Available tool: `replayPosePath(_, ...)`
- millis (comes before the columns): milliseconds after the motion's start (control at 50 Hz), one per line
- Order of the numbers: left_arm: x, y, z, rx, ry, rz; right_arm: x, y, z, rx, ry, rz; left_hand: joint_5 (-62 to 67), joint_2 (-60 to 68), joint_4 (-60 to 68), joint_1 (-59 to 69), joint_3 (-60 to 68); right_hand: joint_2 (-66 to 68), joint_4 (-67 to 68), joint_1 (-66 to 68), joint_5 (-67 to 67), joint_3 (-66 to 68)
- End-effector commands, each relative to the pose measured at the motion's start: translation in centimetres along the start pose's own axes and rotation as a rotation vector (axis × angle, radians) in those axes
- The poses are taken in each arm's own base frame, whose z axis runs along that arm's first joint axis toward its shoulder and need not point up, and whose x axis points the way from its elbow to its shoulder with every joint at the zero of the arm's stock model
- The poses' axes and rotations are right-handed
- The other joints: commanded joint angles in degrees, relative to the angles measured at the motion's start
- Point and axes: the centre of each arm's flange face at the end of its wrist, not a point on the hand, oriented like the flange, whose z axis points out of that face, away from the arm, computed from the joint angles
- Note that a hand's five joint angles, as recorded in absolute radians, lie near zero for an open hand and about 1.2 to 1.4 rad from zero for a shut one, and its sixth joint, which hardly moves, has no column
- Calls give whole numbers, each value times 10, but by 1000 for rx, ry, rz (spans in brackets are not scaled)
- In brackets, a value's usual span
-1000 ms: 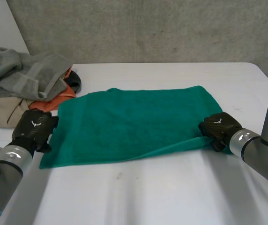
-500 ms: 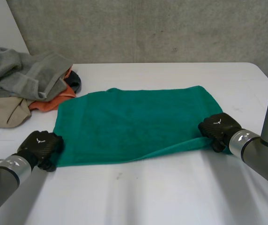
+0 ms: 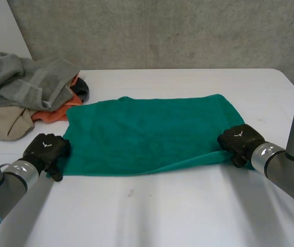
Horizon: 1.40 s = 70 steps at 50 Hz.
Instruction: Fold the laundry.
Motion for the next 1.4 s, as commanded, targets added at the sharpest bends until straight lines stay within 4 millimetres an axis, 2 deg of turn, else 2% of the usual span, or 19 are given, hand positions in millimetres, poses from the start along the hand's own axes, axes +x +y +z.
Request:
replayPosePath(20, -3, -7, 7, 29, -6, 14, 0, 0, 0, -1, -1, 0, 96, 91, 92, 81, 92, 125, 114, 148, 120, 119)
replayPosePath(260, 1, -12, 16, 52, 9, 29, -2, 2, -1, -7, -5, 2, 175, 170, 171, 160, 171, 125, 114, 148, 120, 119)
replayPosePath(520, 4, -14, 21, 64, 21, 37, -2, 2, -1, -6, -6, 2, 168, 163, 164, 153, 164, 125, 114, 148, 120, 119)
replayPosePath(540, 4, -15, 21, 65, 20, 37, -2, 2, -1, -7, -5, 2, 189, 183, 184, 173, 184, 125, 114, 148, 120, 119)
replayPosePath(580, 3, -15, 21, 64, 15, 37, -2, 2, -1, -7, -5, 2, 411, 406, 407, 396, 407, 125, 114, 148, 120, 119)
replayPosePath(700, 5, -27, 14, 76, -7, 47, 6, -4, -1, 3, 20, -8, 412, 407, 408, 397, 408, 125, 114, 148, 120, 119)
replayPosePath(740, -1, -52, -1, 135, -30, 54, 11, -13, -7, 24, 42, -24, 412, 407, 408, 397, 408, 125, 114, 148, 120, 119)
replayPosePath(760, -1, -61, -7, 151, -31, 58, 19, -27, -18, 52, 71, -45, 412, 407, 408, 397, 408, 125, 114, 148, 120, 119)
replayPosePath(840, -4, -91, -45, 178, -34, 70, 33, -50, -50, 51, 99, -114, 412, 407, 408, 397, 408, 125, 114, 148, 120, 119)
replayPosePath(940, -13, -130, -98, 207, -50, 86, 56, -66, -96, -22, 121, -209, 412, 407, 408, 397, 408, 125, 114, 148, 120, 119)
replayPosePath(980, -16, -137, -109, 208, -57, 87, 57, -69, -115, -68, 93, -270, 412, 407, 408, 397, 408, 125, 114, 148, 120, 119)
replayPosePath(1060, -15, -141, -119, 168, -35, 75, 55, -69, -130, -119, 42, -362, 412, 407, 408, 397, 408, 125, 114, 148, 120, 119)
replayPosePath(1160, -8, -121, -105, 65, 27, 44, 49, -60, -125, -153, 0, -396, 412, 407, 408, 397, 408, 125, 114, 148, 120, 119)
replayPosePath(1200, 0, -107, -89, 12, 73, 32, 47, -52, -114, -181, -36, -380, 412, 407, 408, 397, 408, 125, 114, 148, 120, 119)
replayPosePath(1240, 5, -99, -76, -11, 95, 28, 46, -37, -91, -224, -87, -358, 412, 407, 408, 397, 408, 125, 114, 148, 120, 119)
replayPosePath(1260, 9, -94, -58, -8, 110, 34, 46, -33, -83, -236, -95, -354, 412, 407, 408, 397, 408, 125, 114, 148, 120, 119)
replayPosePath(1320, 12, -93, -28, 25, 108, 53, 55, -25, -53, -247, -82, -355, 412, 407, 408, 397, 408, 125, 114, 148, 120, 119)
replayPosePath(1340, 12, -97, -8, 58, 86, 70, 58, -26, -46, -245, -67, -352, 412, 407, 408, 397, 408, 125, 114, 148, 120, 119)
replayPosePath(1400, 7, -118, 18, 141, 18, 99, 81, -42, -21, -190, 60, -335, 412, 407, 408, 397, 408, 125, 114, 148, 120, 119)
